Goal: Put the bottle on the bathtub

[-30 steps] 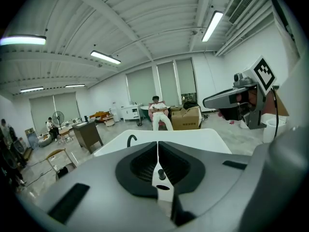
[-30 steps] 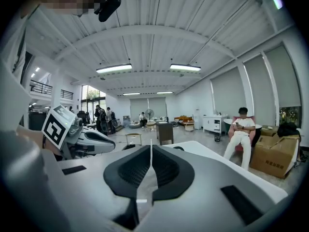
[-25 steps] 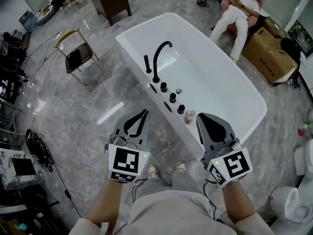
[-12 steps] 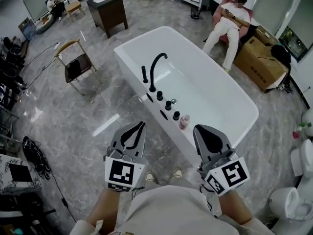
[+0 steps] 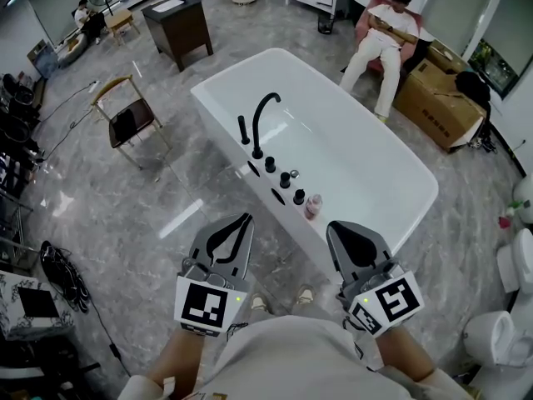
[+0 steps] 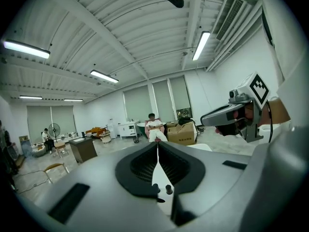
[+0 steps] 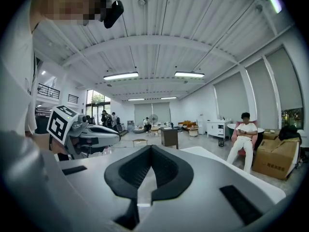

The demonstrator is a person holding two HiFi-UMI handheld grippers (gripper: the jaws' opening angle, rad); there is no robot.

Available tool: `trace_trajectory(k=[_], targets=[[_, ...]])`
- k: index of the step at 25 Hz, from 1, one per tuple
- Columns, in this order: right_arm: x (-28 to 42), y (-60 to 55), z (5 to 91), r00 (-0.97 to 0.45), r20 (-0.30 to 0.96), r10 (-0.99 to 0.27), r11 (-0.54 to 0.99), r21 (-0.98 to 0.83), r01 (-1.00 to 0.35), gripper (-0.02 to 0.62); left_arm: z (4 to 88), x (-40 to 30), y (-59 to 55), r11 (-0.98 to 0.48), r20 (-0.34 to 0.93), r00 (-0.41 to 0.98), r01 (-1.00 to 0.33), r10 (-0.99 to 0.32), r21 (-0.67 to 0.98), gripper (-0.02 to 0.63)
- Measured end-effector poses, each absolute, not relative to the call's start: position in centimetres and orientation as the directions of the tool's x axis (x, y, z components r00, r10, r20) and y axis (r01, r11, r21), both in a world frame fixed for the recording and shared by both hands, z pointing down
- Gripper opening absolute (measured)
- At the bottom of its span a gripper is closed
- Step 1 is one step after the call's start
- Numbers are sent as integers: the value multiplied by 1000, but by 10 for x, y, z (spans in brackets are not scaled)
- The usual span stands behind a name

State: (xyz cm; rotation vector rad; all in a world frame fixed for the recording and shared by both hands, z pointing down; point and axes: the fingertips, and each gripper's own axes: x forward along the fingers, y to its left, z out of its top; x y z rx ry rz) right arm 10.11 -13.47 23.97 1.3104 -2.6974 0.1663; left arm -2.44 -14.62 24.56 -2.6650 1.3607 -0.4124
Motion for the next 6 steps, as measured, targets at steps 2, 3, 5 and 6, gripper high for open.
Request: trace_trajectory(k=[2,3,5,6], targets=[[101,-134,242,-610,182,-771,614,-36,-788,29,243,-24,-147,-591,180,563,-771,-806,-237,25],[100,-133,243,-609,187,-771,614,-36,-788,29,242,-24,-147,-593,180,565,-770,-805,-237,25],[99,-132,244,-608,195,-770,613,-41,-789,29,243,-26,-147,-595,182,567,-769,-804,-233,25],[98,-132,244,-608,199,-769,612,-46,-789,29,243,-27,-147,-596,183,567,-769,-803,-231,25]])
